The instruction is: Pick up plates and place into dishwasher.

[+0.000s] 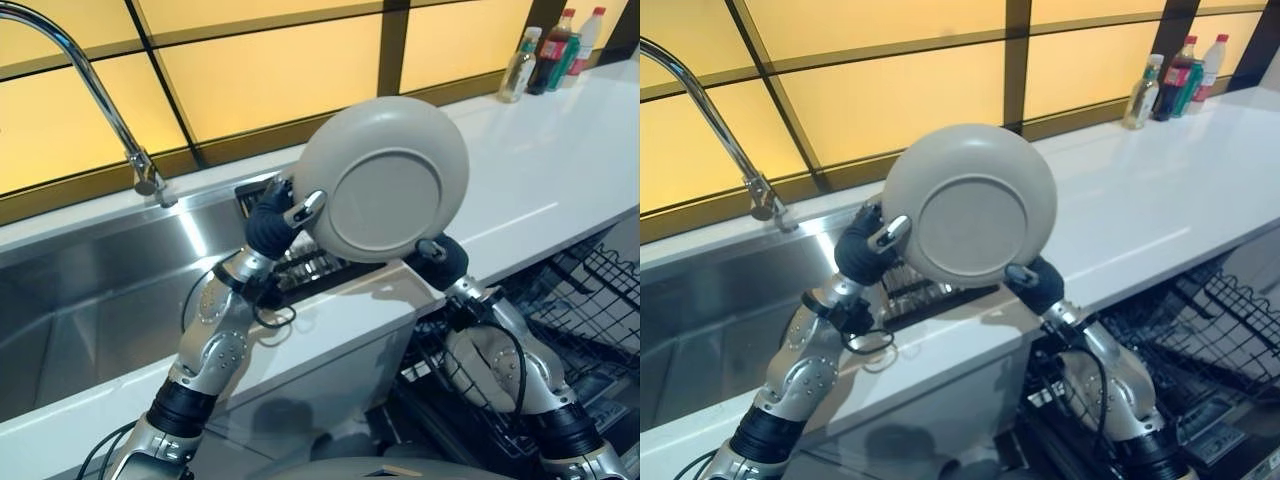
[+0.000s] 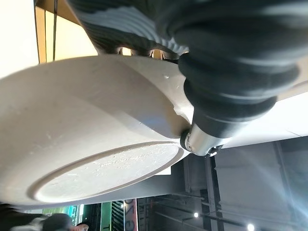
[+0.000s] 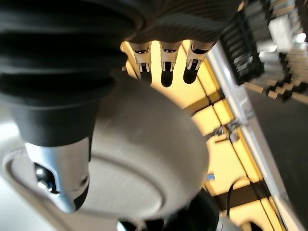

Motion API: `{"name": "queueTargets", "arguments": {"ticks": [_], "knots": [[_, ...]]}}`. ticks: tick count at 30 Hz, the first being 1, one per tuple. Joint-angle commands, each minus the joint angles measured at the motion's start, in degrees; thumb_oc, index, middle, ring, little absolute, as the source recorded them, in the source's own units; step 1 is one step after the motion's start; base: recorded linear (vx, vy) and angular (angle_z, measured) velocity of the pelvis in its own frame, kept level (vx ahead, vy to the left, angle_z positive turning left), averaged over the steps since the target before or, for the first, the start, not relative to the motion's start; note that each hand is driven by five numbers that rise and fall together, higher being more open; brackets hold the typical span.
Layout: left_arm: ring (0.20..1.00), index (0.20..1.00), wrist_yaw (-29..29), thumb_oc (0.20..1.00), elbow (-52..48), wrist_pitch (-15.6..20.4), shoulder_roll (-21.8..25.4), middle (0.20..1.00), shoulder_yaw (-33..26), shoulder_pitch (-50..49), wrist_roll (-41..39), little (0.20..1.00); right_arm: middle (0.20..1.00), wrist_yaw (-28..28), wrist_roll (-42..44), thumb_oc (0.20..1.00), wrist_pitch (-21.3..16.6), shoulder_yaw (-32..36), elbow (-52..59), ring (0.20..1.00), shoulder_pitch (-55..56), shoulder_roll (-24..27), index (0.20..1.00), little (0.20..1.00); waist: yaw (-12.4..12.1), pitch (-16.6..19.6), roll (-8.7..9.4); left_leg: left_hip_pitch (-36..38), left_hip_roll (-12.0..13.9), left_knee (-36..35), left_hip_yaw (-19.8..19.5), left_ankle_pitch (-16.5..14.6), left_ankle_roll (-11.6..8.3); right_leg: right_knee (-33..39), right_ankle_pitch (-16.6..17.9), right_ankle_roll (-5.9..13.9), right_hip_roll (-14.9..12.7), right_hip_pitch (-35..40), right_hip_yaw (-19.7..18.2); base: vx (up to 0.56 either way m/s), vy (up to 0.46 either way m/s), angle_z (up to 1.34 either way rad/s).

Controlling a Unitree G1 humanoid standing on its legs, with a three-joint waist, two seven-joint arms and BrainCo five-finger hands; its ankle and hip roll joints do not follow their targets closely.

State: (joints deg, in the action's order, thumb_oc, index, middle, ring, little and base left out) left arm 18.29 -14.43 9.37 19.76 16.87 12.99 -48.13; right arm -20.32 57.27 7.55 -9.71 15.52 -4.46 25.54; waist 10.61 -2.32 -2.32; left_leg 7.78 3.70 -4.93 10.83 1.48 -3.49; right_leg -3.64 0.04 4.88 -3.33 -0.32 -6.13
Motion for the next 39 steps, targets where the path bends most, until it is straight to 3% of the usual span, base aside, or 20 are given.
{"name": "queueTargets", "arguments": {"ticks": [1,17,22,23,24,25,26,39], "knots": [[0.200,0.200,-1.04,0.200,1.35,3.52,0.51,0.200,0.42,2.36,0.93,0.200,1.000,-3.79,2.63,1.000,-0.85,0.95,3.05,1.000,-5.38,-2.02,1.000,1.000,-1.33,1.27,2.52,-4.57,-2.96,6.48,-4.00,-5.86,4.75,-2.77,-0.25,3.23,0.29,-3.02,-0.32,-0.02,-0.008,-0.05],[0.200,0.200,-2.48,0.200,7.39,3.47,-0.40,0.200,1.82,1.10,3.04,0.200,1.000,-5.71,5.83,1.000,-2.81,0.63,4.39,1.000,-6.88,-3.27,1.000,1.000,-1.41,0.99,2.89,-4.71,-2.92,6.98,-3.74,-6.19,4.99,-2.68,-0.14,3.19,0.18,-3.01,-0.59,0.00,-0.001,-0.02],[0.200,0.200,-5.68,0.200,11.26,4.76,0.29,0.200,3.67,-0.29,9.81,0.200,1.000,-6.11,6.84,1.000,-3.36,0.68,4.71,1.000,-7.08,-3.01,1.000,1.000,-1.33,0.88,3.00,-4.86,-2.88,7.48,-3.61,-6.47,5.06,-2.94,-0.37,3.26,0.07,-3.10,-0.51,0.00,0.000,0.00],[0.200,0.200,-5.90,0.200,11.56,4.96,0.35,0.200,3.69,-0.40,10.22,0.200,0.906,-6.08,6.94,0.906,-3.34,0.73,4.71,0.906,-7.08,-2.92,0.906,0.906,-1.34,0.91,3.01,-4.86,-2.88,7.50,-3.59,-6.50,5.07,-2.95,-0.39,3.27,0.06,-3.10,-0.52,0.00,0.000,0.00],[0.200,0.200,-5.91,0.200,12.10,5.22,0.43,0.200,3.56,-0.52,10.70,0.200,0.906,-6.21,6.96,0.906,-3.25,0.86,4.58,0.906,-7.11,-2.96,0.906,0.906,-1.34,0.93,3.04,-4.90,-2.88,7.59,-3.55,-6.52,5.09,-3.00,-0.41,3.25,0.08,-3.11,-0.54,0.00,0.000,0.00],[0.200,0.200,-5.99,0.200,13.11,5.98,0.53,0.200,3.44,-0.81,11.49,0.200,0.338,-6.55,7.13,0.338,-3.27,1.08,4.40,0.338,-7.03,-2.93,0.338,0.338,-1.35,0.91,3.10,-4.98,-2.85,7.73,-3.50,-6.52,5.09,-3.05,-0.42,3.22,0.07,-3.14,-0.57,0.00,0.000,0.00],[0.200,0.200,-5.90,0.200,13.47,6.41,0.53,0.200,3.35,-1.05,11.91,0.200,0.200,-6.81,7.26,0.200,-3.27,1.29,4.42,0.200,-6.80,-2.90,0.200,0.200,-1.35,0.87,3.12,-5.04,-2.84,7.81,-3.48,-6.54,5.08,-3.08,-0.44,3.20,0.08,-3.15,-0.62,0.00,0.000,0.00],[0.200,0.200,-6.66,0.200,13.14,8.13,0.54,0.200,4.92,-0.30,14.45,0.200,0.200,-6.35,5.53,0.200,-1.65,1.36,4.50,0.200,-5.39,-2.15,0.200,0.200,-0.78,-0.04,3.51,-5.10,-2.73,8.44,-3.43,-6.87,5.17,-3.65,-0.48,3.41,0.00,-3.36,-0.92,0.00,0.000,0.00]]}}
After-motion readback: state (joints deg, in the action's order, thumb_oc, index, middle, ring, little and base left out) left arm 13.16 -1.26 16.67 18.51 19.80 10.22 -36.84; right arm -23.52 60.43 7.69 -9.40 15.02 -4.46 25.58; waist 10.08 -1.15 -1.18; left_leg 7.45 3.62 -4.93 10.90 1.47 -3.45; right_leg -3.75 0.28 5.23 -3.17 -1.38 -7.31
